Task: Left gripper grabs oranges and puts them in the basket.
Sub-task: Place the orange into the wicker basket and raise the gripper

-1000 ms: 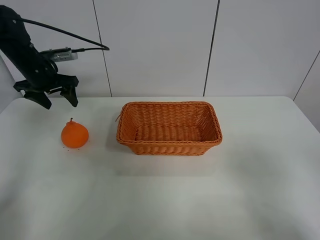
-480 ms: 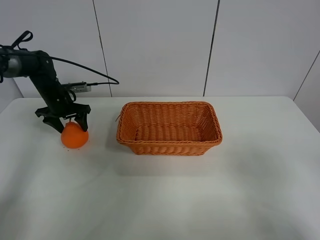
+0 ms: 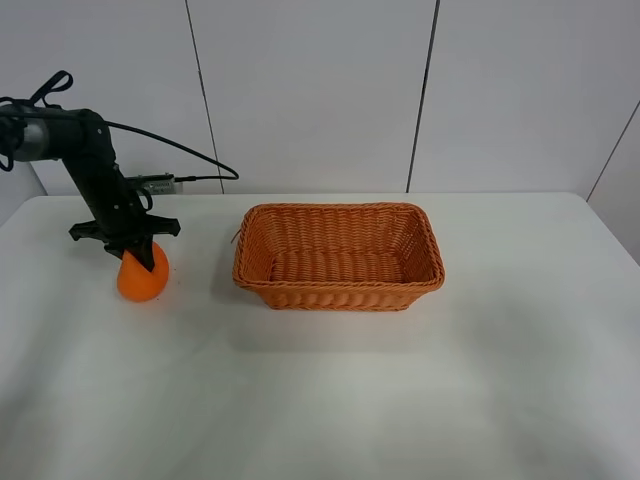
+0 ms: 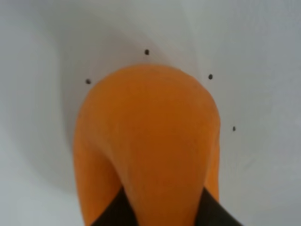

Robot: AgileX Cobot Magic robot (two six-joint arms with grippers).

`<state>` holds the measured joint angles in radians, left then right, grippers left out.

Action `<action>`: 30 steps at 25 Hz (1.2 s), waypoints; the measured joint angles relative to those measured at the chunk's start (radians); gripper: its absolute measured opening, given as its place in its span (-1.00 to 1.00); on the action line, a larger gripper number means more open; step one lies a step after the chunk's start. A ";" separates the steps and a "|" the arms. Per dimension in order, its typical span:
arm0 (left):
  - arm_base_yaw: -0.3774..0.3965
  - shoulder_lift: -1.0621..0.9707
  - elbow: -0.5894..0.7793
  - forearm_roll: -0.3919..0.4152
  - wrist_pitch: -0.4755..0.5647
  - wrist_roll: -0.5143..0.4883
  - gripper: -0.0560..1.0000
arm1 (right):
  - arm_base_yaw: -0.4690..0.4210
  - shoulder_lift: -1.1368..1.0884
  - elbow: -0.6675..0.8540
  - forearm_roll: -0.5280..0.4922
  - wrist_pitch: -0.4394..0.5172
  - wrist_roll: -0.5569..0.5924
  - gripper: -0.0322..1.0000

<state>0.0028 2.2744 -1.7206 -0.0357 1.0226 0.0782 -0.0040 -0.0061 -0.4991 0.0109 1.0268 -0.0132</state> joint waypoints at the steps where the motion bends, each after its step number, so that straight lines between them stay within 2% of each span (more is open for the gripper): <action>1: 0.000 -0.009 0.000 0.007 0.002 -0.003 -0.47 | 0.000 0.000 0.000 0.000 0.000 0.000 0.41; 6: 0.000 -0.086 -0.042 0.036 0.046 -0.008 -0.47 | 0.000 0.000 0.000 0.000 0.000 0.000 0.41; 12: 0.000 -0.185 -0.210 0.029 0.163 -0.018 -0.47 | 0.000 0.000 0.000 0.000 0.000 0.000 0.41; 18: -0.026 -0.194 -0.296 -0.004 0.166 -0.030 -0.47 | 0.000 0.000 0.000 0.000 0.000 0.000 0.41; 22: -0.116 -0.194 -0.339 -0.005 0.167 -0.041 -0.47 | 0.000 0.000 0.000 0.000 0.000 0.000 0.41; 30: -0.385 -0.130 -0.444 -0.022 0.166 -0.078 -0.47 | 0.000 0.000 0.000 0.000 0.000 0.000 0.41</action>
<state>-0.3820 2.1447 -2.1646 -0.0574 1.1886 0.0000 -0.0040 -0.0061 -0.4991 0.0109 1.0268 -0.0132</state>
